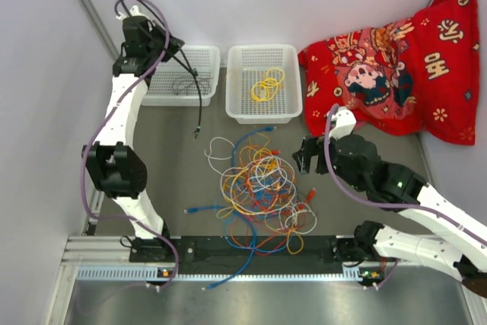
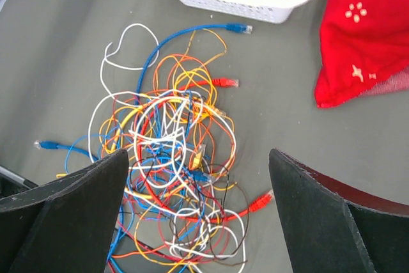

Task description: Untangle the cables

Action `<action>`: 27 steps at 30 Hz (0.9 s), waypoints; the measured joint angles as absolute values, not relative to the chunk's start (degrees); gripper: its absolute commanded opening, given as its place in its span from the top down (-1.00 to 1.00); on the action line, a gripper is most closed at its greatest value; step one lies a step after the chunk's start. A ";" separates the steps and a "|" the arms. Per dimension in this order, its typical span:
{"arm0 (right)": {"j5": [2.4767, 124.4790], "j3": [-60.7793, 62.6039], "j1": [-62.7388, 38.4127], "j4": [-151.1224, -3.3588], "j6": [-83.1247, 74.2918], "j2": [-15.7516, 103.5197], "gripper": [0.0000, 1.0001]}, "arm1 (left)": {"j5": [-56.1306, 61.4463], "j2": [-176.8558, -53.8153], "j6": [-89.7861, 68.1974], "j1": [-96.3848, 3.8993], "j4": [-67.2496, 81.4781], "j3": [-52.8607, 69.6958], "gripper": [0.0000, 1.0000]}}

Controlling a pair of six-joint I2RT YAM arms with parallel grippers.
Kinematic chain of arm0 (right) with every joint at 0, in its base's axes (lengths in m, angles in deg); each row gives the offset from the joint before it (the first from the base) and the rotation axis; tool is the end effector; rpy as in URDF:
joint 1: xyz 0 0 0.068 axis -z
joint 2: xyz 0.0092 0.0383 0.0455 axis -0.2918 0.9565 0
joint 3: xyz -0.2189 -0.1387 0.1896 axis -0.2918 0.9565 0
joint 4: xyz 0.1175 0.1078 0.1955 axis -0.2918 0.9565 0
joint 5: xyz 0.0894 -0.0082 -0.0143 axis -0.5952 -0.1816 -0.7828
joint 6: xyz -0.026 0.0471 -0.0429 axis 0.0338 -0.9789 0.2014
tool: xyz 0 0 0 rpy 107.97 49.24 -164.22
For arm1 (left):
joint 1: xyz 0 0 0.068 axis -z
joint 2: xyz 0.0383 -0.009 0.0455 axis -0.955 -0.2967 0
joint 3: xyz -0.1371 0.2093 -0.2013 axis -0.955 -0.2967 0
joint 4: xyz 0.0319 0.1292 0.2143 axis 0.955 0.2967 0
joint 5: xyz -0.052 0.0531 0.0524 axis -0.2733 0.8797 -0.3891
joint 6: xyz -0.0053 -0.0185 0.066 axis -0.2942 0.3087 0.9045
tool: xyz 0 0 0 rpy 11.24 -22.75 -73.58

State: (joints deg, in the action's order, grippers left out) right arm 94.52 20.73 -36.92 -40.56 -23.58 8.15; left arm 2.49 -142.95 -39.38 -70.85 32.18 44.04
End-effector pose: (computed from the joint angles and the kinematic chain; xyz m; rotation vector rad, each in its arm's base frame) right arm 0.0953 0.0933 0.3820 -0.2365 2.0157 0.4752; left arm 0.4420 -0.0228 0.4582 -0.5363 1.8599 -0.6351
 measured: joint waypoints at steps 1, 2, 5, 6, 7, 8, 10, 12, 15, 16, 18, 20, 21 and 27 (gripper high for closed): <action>94.30 20.73 -36.92 -41.02 -23.08 8.30 -0.80 | 0.81 -142.95 -40.58 -71.05 30.01 43.34 1.00; 94.01 20.73 -36.92 -41.70 -22.62 8.34 -0.80 | -0.98 -142.95 -41.72 -71.09 27.89 42.55 1.00; 93.49 20.73 -36.92 -44.78 -20.65 8.36 -0.80 | -4.70 -142.60 -42.96 -70.20 23.96 39.56 1.00; 93.27 20.73 -36.92 -46.02 -19.93 8.52 -0.80 | -5.35 -142.32 -42.98 -69.54 23.39 38.33 1.00; 93.12 20.71 -36.92 -47.20 -19.40 8.84 -0.80 | -5.81 -141.95 -42.76 -68.93 23.13 37.17 1.00; 92.66 20.45 -36.92 -48.86 -18.57 9.81 -0.80 | -6.21 -141.27 -42.41 -67.73 23.33 35.53 1.00; 91.41 19.03 -36.92 -52.06 -17.20 12.04 -0.79 | -6.47 -139.76 -41.63 -65.58 23.74 33.13 1.00; 89.95 16.49 -36.92 -55.05 -15.99 15.45 -0.78 | -6.62 -137.79 -40.78 -62.72 24.92 31.29 1.00; 86.69 11.60 -36.95 -60.95 -14.38 21.35 -0.75 | -6.56 -134.30 -39.60 -58.46 26.67 29.81 1.00; 85.34 9.74 -36.92 -63.29 -13.90 23.42 -0.73 | -6.38 -132.88 -39.35 -56.89 27.35 29.57 1.00; 82.85 7.05 -36.92 -66.59 -13.42 26.07 -0.72 | -6.36 -130.30 -38.96 -54.39 27.74 29.13 1.00; 80.29 4.28 -36.97 -69.59 -13.15 28.43 -0.70 | -6.25 -128.22 -38.66 -52.86 27.98 28.85 1.00; 79.30 2.94 -37.08 -71.09 -13.13 29.54 -0.70 | -6.16 -127.24 -38.46 -52.36 28.33 28.78 1.00; 74.58 -1.19 -39.68 -77.85 -12.65 33.00 -0.69 | -5.53 -124.66 -37.65 -52.03 30.30 28.06 1.00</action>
